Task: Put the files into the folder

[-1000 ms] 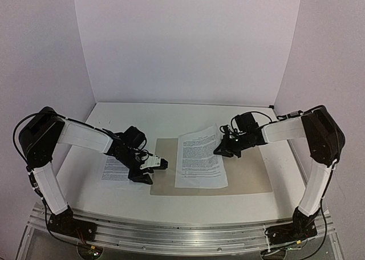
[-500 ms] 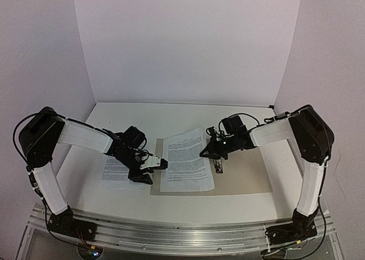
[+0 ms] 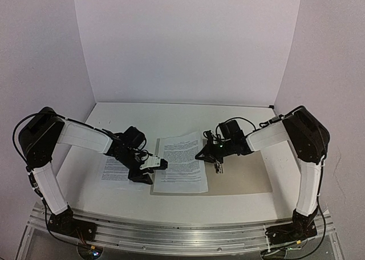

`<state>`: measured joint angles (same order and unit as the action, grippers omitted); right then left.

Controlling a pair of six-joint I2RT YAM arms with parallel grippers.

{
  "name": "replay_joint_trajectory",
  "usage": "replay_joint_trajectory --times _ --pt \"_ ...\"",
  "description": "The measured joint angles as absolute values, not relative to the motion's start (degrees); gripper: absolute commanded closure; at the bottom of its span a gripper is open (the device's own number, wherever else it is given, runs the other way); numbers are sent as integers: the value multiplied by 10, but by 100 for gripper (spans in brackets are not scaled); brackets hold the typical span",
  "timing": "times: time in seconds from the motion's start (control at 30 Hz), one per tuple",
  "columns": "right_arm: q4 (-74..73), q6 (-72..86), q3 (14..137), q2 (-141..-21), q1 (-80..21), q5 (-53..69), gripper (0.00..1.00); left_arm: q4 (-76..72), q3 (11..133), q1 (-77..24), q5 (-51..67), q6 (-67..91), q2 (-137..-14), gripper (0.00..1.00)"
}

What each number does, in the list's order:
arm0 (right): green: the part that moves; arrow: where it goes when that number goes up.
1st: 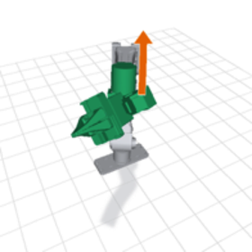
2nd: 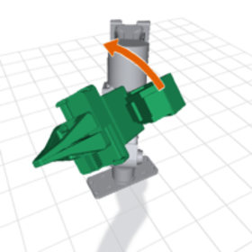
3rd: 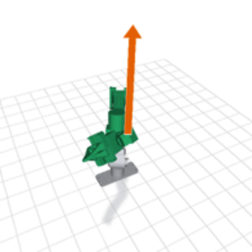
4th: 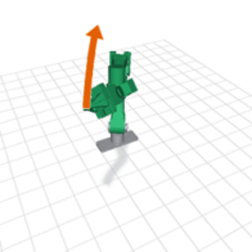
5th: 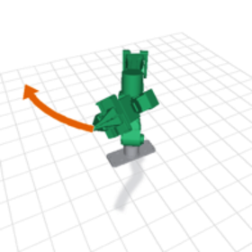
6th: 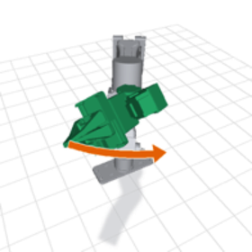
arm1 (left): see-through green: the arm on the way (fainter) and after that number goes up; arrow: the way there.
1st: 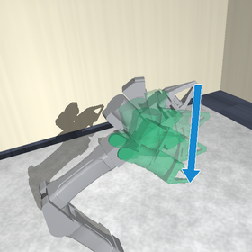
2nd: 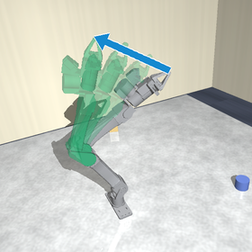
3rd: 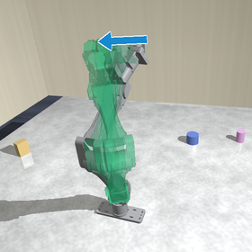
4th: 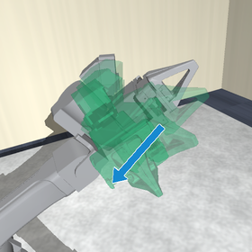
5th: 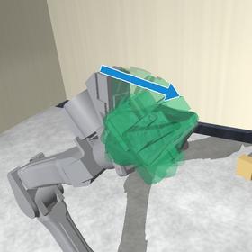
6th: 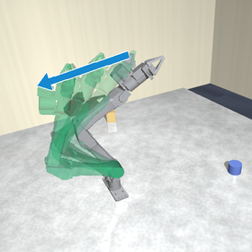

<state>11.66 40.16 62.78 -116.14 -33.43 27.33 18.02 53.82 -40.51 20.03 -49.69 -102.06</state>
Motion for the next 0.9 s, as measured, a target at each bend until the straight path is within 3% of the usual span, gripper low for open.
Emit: replay_joint_trajectory --times 0.9 --pt "149 446 600 -1169 -359 262 100 175 535 -405 206 -497 -1020 50"
